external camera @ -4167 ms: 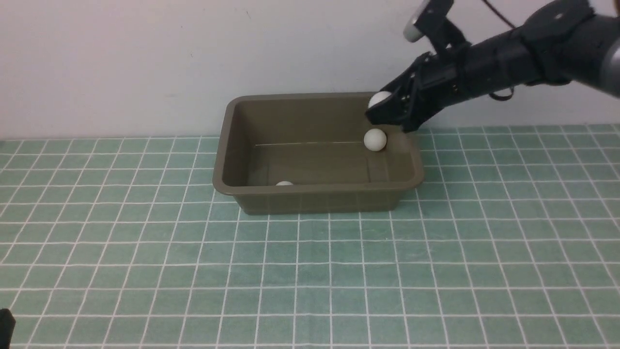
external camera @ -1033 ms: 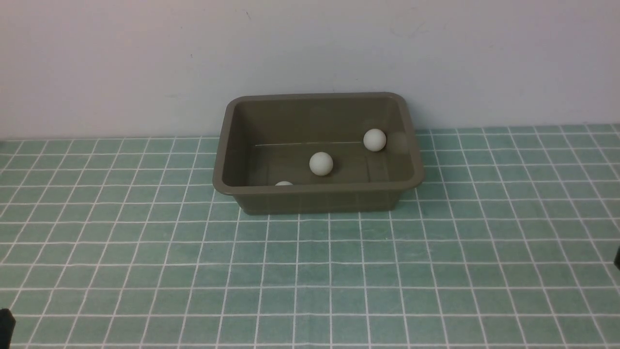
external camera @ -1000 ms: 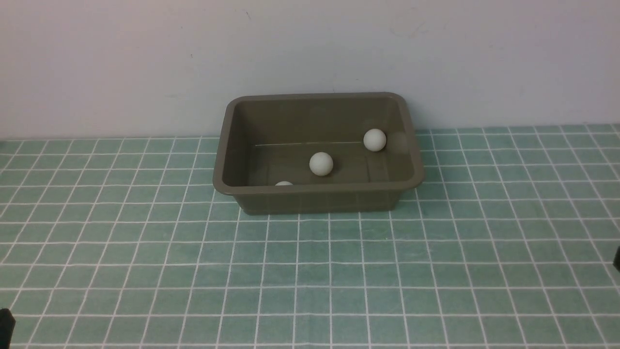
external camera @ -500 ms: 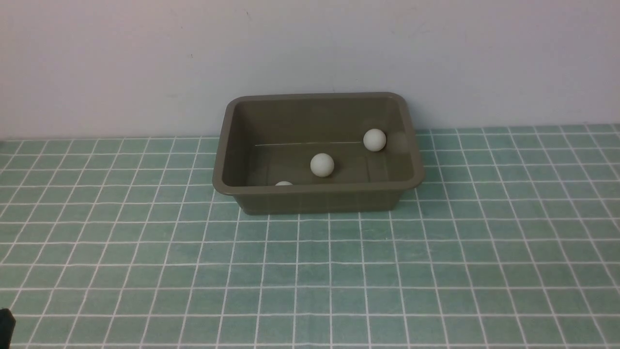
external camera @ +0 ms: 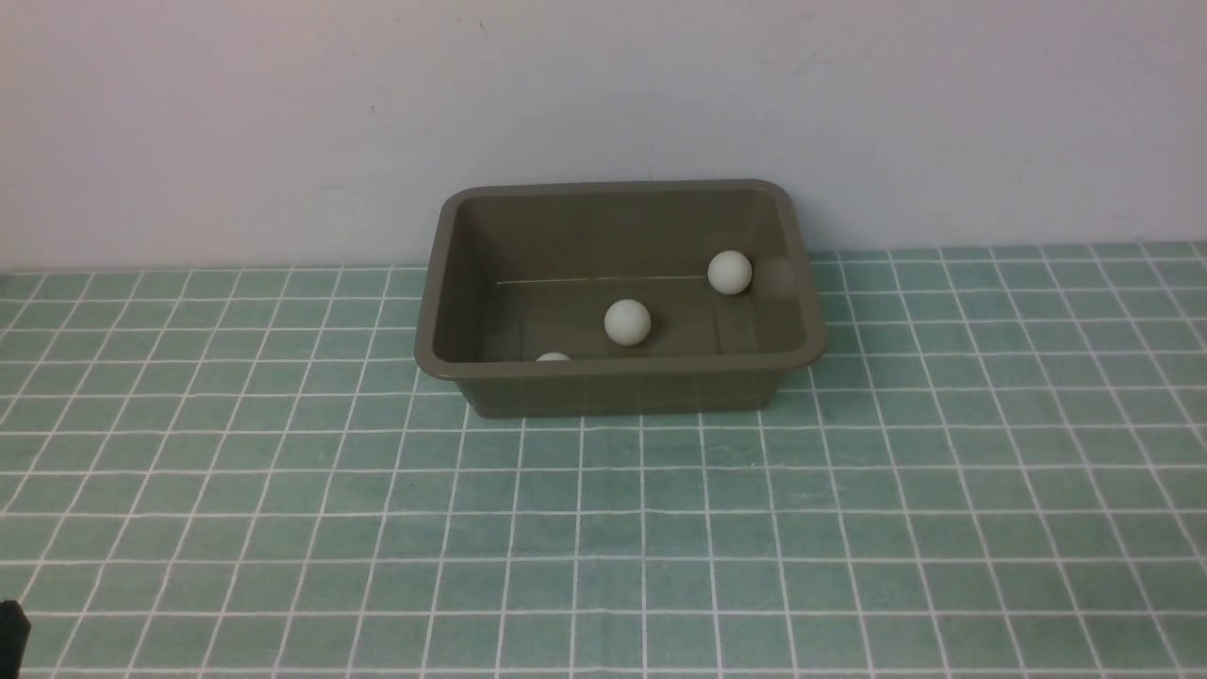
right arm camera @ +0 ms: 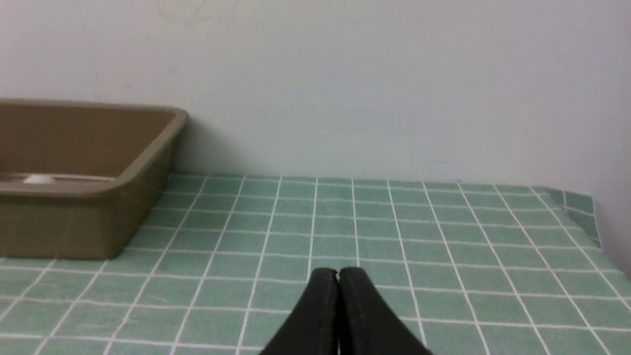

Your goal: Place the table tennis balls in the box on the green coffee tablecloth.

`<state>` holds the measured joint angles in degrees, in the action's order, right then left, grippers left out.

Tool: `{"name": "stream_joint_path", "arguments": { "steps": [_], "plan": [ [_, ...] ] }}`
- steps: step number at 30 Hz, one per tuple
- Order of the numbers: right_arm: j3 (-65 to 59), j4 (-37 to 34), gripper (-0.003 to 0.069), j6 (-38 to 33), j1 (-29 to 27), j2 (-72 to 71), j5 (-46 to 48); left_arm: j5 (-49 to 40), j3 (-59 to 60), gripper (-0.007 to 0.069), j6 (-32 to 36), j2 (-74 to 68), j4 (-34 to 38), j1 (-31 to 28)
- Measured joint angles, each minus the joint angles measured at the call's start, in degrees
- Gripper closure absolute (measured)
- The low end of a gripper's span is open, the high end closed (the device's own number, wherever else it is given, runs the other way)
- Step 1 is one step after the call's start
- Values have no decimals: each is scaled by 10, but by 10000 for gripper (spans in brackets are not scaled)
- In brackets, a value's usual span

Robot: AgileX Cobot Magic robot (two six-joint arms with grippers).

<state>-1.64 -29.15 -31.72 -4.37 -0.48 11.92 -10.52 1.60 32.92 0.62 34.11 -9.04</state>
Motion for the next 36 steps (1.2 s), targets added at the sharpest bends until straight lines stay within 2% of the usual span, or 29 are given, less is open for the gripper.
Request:
{"name": "stream_joint_path", "arguments": {
  "steps": [15, 19, 23, 28, 33, 36],
  "plan": [
    [0, -7, 666, 3, 0, -2, 2, 0, 0, 629, 0, 0, 0, 0],
    [0, 36, 666, 17, 0, -2, 34, 0, 0, 629, 0, 0, 0, 0],
    [0, 98, 666, 61, 0, -2, 67, 0, 0, 629, 0, 0, 0, 0],
    [1, 210, 666, 200, 0, -2, 91, 0, 0, 629, 0, 0, 0, 0],
    [2, 273, 666, 302, 0, -2, 92, 0, 0, 629, 0, 0, 0, 0],
    [2, 278, 666, 325, 0, -2, 92, 0, 0, 629, 0, 0, 0, 0]
  ]
}}
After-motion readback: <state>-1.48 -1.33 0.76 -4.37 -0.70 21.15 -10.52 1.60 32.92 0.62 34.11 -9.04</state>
